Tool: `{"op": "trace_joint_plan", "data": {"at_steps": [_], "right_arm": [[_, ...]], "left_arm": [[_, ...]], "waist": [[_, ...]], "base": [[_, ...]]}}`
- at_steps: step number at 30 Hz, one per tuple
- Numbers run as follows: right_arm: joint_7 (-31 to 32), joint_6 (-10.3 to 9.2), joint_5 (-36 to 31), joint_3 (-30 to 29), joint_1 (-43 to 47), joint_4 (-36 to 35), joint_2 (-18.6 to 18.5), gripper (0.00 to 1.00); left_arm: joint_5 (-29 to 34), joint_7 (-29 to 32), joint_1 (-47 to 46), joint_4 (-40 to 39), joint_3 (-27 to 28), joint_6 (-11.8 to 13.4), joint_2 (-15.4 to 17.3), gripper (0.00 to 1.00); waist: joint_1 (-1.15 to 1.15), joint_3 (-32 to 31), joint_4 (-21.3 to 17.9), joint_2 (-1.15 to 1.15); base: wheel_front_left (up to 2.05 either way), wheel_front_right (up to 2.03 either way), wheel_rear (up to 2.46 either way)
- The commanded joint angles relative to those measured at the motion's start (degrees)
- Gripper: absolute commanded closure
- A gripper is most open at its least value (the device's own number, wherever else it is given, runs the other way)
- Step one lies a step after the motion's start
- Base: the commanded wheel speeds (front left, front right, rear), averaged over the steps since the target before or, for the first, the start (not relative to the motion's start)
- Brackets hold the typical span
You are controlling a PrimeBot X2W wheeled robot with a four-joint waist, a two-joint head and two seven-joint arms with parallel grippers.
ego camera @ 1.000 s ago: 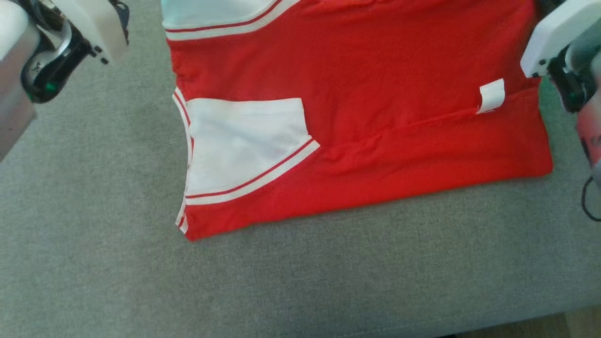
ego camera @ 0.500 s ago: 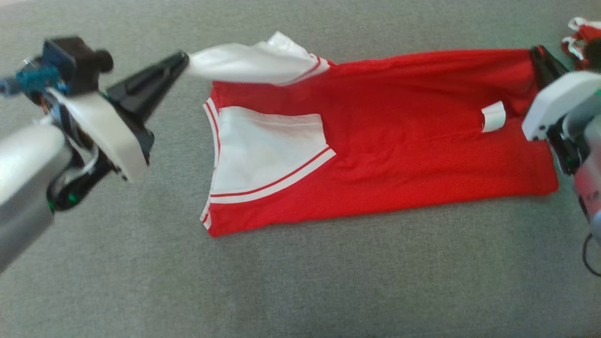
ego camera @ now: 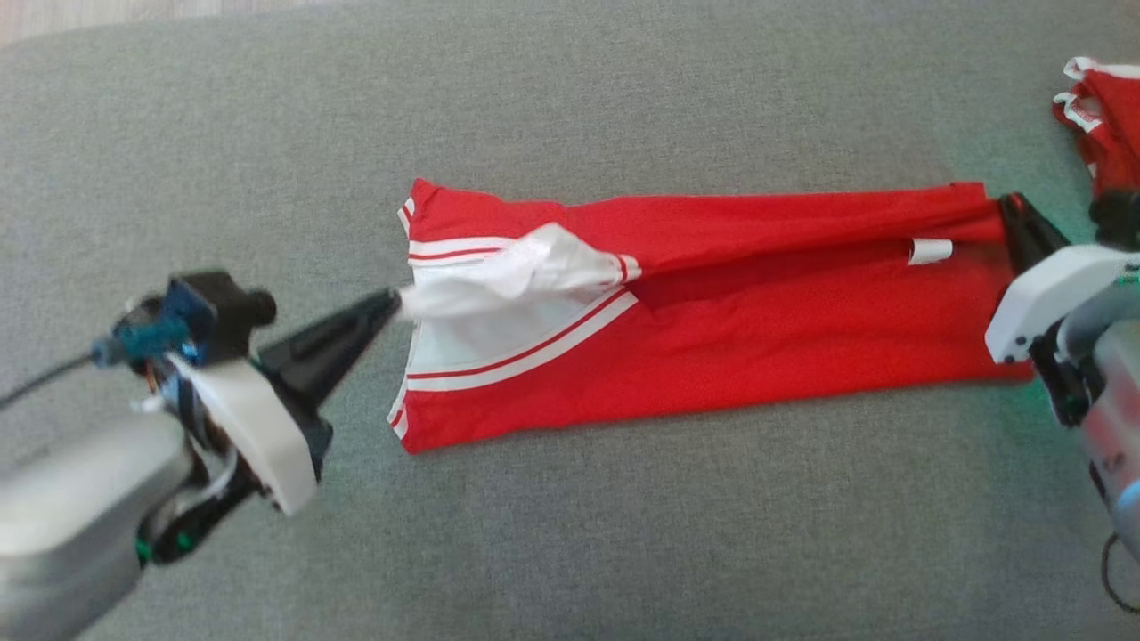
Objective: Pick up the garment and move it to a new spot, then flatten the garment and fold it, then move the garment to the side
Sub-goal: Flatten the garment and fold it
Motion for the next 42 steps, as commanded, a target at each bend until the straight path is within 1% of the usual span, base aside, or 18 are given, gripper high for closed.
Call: {"op": "trace_joint_plan", "data": {"at_steps": [1, 3, 4, 5, 6, 7, 9, 10, 11, 14, 18, 22, 26, 28, 30, 33, 38, 42], "right_arm": [[-1.1, 0.37, -0.5, -0.1, 1.6, -1.3, -0.7, 1.0], [-1.2, 0.37, -0.5, -0.7, 2.7, -1.5, -0.5, 0.98], [-1.1, 0.37, -0.5, -1.0, 3.2, -1.6, -0.4, 0.91], [-1.0, 0.37, -0.5, -1.3, 3.8, -1.7, -0.3, 0.78], [-1.2, 0.37, -0.6, -1.9, 4.7, -2.0, -0.2, 0.18], [-1.4, 0.37, -0.6, -2.3, 5.1, -2.2, -0.1, 0.0], [-1.9, 0.37, -0.7, -3.5, 6.0, -2.1, -0.1, 0.0], [-2.2, 0.37, -0.7, -4.1, 6.5, -2.1, 0.1, 0.0], [-2.6, 0.37, -0.6, -4.9, 7.1, -2.3, 0.3, 0.0], [-3.9, 0.37, -0.5, -7.5, 9.5, -3.2, 0.7, 0.0], [-5.1, 0.37, -0.5, -12.2, 14.1, -6.5, 1.5, 0.0], [-5.3, 0.37, -2.2, -18.8, 20.1, -12.6, 2.6, 0.0], [-5.3, 0.37, -5.8, -25.4, 27.6, -20.7, 5.6, 0.0], [-5.3, 0.37, -7.8, -28.0, 30.9, -23.6, 7.3, 0.0], [-5.3, 0.37, -9.5, -30.2, 33.5, -25.7, 8.9, 0.0], [-3.8, 0.37, -11.9, -33.5, 35.7, -28.3, 10.8, 0.0], [0.1, 0.37, -15.6, -38.9, 35.5, -31.1, 12.8, 0.0], [2.5, 0.37, -17.6, -42.2, 33.8, -31.8, 13.4, 0.0]], "left_arm": [[-0.5, -0.5, -0.4, -1.3, 2.8, 0.7, 2.6, 1.0], [-0.5, -1.1, 1.2, -1.8, 2.8, 1.4, 2.3, 1.0], [-0.6, -1.3, 2.0, -1.9, 2.8, 1.5, 2.0, 1.0], [-0.8, -1.5, 2.8, -1.9, 2.8, 1.7, 1.7, 1.0], [-1.0, -2.1, 4.1, -1.8, 2.8, 2.1, 0.8, 1.0], [-1.1, -2.3, 4.7, -1.7, 2.8, 2.2, 0.4, 1.0], [-1.1, -3.4, 5.8, -1.2, 2.8, 3.0, -0.4, 1.0], [-1.3, -4.0, 6.4, -0.9, 2.8, 3.5, -0.8, 0.52], [-1.3, -5.0, 7.0, -0.6, 3.0, 4.2, -1.2, 0.0], [-1.6, -8.3, 9.5, 0.3, 4.2, 7.3, -2.4, 0.0], [-0.9, -11.1, 14.4, 1.2, 8.9, 14.0, -5.0, 0.0], [5.3, -11.3, 22.9, -1.4, 22.6, 21.0, -10.4, 0.0], [15.1, -11.4, 34.1, -4.3, 33.5, 24.4, -16.8, 0.0], [19.7, -11.4, 39.0, -5.5, 37.6, 25.0, -20.1, 0.0], [23.7, -11.4, 42.9, -6.5, 40.5, 24.9, -23.3, 0.0], [28.5, -11.4, 46.9, -7.2, 43.0, 23.2, -27.5, 0.0], [35.0, -11.4, 49.2, -7.2, 45.4, 20.0, -32.3, 0.0], [37.5, -11.4, 49.4, -7.0, 46.8, 17.9, -34.3, 0.0]], "waist": [[0.0, -0.2, 0.1, 0.0], [0.0, -0.4, 0.2, 0.0], [0.0, -0.5, 0.3, 0.0], [0.0, -0.6, 0.3, 0.0], [0.0, -0.9, 0.4, 0.0], [0.0, -1.0, 0.4, 0.0], [0.0, -1.5, 0.5, 0.0], [0.0, -1.8, 0.4, 0.0], [0.0, -2.1, 0.4, 0.0], [0.0, -3.5, 0.2, 0.0], [0.0, -6.0, -0.1, 0.0], [0.0, -8.5, 0.0, 0.0], [0.0, -11.6, 0.3, 0.0], [0.0, -12.8, 0.7, 0.0], [0.0, -13.5, 1.2, 0.0], [0.0, -13.8, 2.3, 0.0], [0.0, -13.1, 4.7, 0.0], [0.0, -12.1, 6.4, 0.0]], "base": [[0.0, 0.0, 0.0], [0.0, 0.0, 0.0], [0.0, 0.0, 0.0], [0.0, 0.0, 0.0], [0.0, 0.0, 0.0], [0.0, 0.0, 0.0], [0.0, 0.0, 0.0], [0.0, 0.0, 0.0], [0.0, 0.0, 0.0], [0.0, 0.0, 0.0], [0.0, 0.0, 0.0], [0.0, 0.0, 0.0], [0.0, 0.0, 0.0], [0.0, 0.0, 0.0], [0.0, 0.0, 0.0], [0.0, 0.0, 0.0], [0.0, 0.0, 0.0], [0.0, 0.0, 0.0]]}}
